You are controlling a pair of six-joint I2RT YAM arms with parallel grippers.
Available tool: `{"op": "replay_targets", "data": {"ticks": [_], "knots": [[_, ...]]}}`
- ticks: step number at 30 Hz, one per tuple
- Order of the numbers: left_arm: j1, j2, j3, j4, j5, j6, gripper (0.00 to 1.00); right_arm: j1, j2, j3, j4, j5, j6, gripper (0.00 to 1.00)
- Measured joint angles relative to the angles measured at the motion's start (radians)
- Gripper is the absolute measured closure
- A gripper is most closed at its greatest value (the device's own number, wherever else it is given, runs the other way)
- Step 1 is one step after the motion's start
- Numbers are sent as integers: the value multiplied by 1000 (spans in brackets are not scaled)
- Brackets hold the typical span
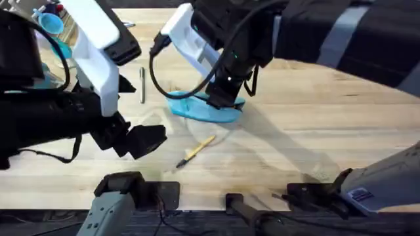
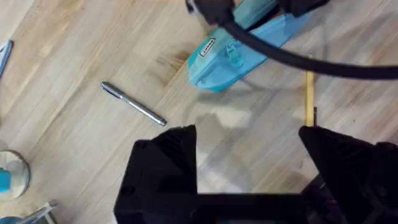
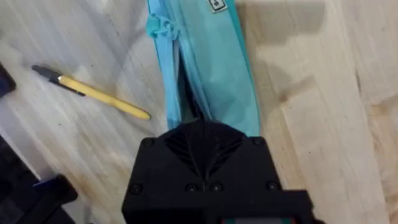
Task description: Unzip the bag, pick up the pens from the table one at a time and place them inside, then zip the bag closed.
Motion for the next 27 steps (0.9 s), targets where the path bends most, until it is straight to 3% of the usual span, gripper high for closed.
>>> {"op": "replay_targets", "data": {"ticks": [11, 23, 25, 27], "knots": [[0, 0, 0, 0, 0, 0, 5, 0, 0, -110, 157, -2, 0, 969], [0, 0, 0, 0, 0, 0, 5, -2, 0, -117, 182, -2, 2, 940], [0, 0, 0, 0, 0, 0, 5, -2, 0, -117, 182, -2, 5, 832], [0, 0, 0, 0, 0, 0, 5, -2, 0, -117, 182, -3, 7, 540]]}}
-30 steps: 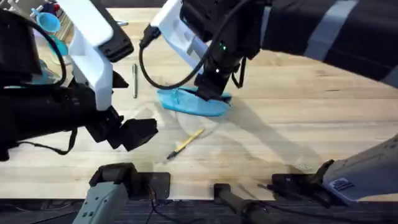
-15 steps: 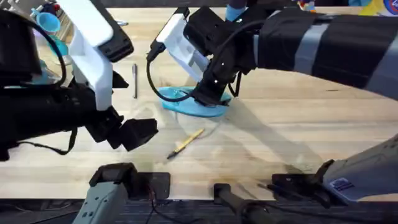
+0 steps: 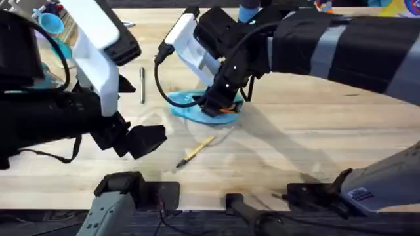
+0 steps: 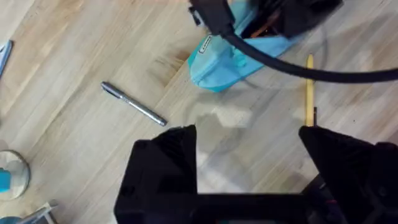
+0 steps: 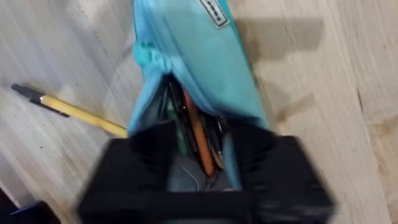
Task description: Unzip the bag, pick up the pens from the table one at a time and place them inside, then zip the bag closed.
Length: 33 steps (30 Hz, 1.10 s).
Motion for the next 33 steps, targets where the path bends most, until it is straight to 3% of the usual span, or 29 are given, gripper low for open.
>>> {"op": "replay_targets", "data": {"ticks": [3, 4, 5, 28, 33], "knots": [[0, 0, 0, 0, 0, 0, 5, 0, 0, 0, 0, -3, 0, 121], [0, 0, 0, 0, 0, 0, 5, 0, 0, 0, 0, -3, -3, 38], [0, 0, 0, 0, 0, 0, 5, 0, 0, 0, 0, -3, -4, 15], [0, 0, 0, 0, 0, 0, 5, 0, 0, 0, -1, -3, -3, 5], [0, 0, 0, 0, 0, 0, 5, 0, 0, 52, -54, -1, -3, 6]]}}
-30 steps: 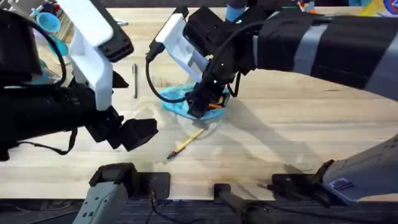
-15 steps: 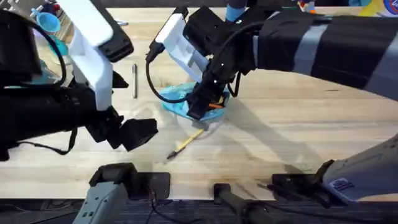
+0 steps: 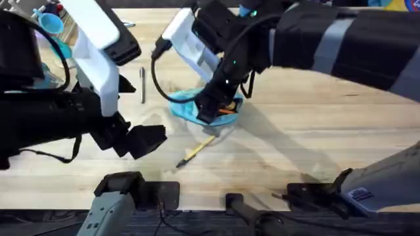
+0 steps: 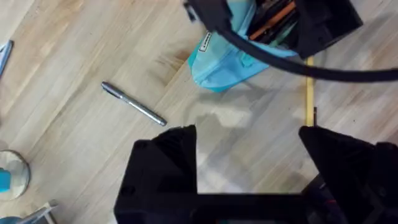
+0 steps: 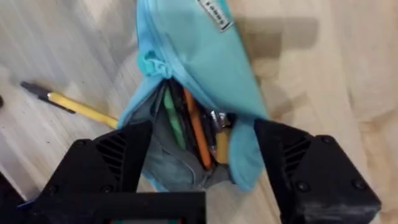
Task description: Unzip the bag, pick up the pens from the table one at a time and place them inside, then zip the bag closed.
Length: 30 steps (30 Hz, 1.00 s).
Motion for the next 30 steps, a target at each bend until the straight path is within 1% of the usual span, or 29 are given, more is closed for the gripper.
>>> {"op": "replay_targets", "data": {"ticks": [5, 8, 10, 15, 20, 24, 30], "knots": [[0, 0, 0, 0, 0, 0, 5, -2, -4, 127, -68, 20, -1, 5], [0, 0, 0, 0, 0, 0, 5, -1, -29, 198, -122, 71, -1, 5], [0, 0, 0, 0, 0, 0, 6, -2, -53, 226, -137, 107, -1, 5], [0, 0, 0, 0, 0, 0, 6, -3, -123, 244, -165, 183, -5, 5], [0, 0, 0, 0, 0, 0, 5, -28, -196, 244, -186, 217, 4, 5], [0, 0, 0, 0, 0, 0, 5, -81, -265, 244, -200, 201, 23, 5], [0, 0, 0, 0, 0, 0, 5, -203, -356, 244, -201, 96, 45, 6]]}}
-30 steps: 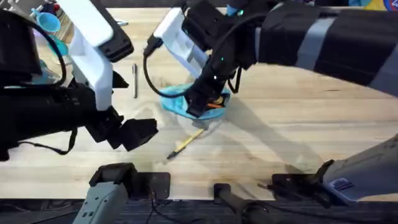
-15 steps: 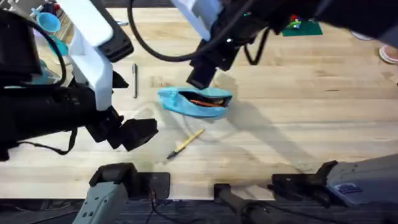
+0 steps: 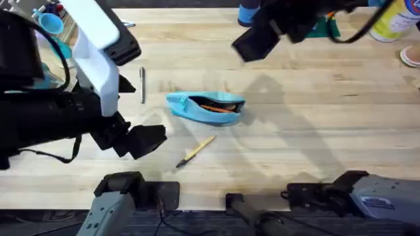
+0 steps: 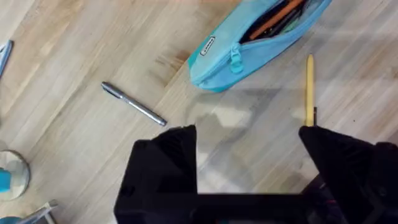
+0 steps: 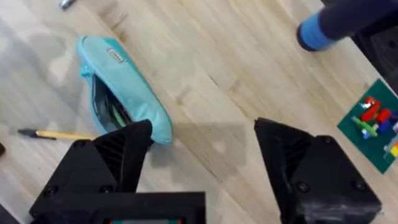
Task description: Unzip the bag, pick up the pens from the table one at a time and place them inside, then zip the bag closed.
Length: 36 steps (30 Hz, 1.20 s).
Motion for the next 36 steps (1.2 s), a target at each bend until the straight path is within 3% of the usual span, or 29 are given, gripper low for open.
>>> {"op": "replay_targets", "data": {"ticks": [3, 7, 14, 22, 30, 36], "knots": [[0, 0, 0, 0, 0, 0, 5, -50, -38, -9, 5, -29, 4, 5], [0, 0, 0, 0, 0, 0, 4, -94, -125, -106, 27, -47, 8, 5], [0, 0, 0, 0, 0, 0, 4, -100, -250, -335, 108, -62, 19, 5], [0, 0, 0, 0, 0, 0, 5, -100, -342, -554, 309, -153, 142, 5], [0, 0, 0, 0, 0, 0, 5, -100, -364, -590, 336, -195, 195, 4], [0, 0, 0, 0, 0, 0, 5, -100, -364, -592, 285, -353, 140, 4]]}}
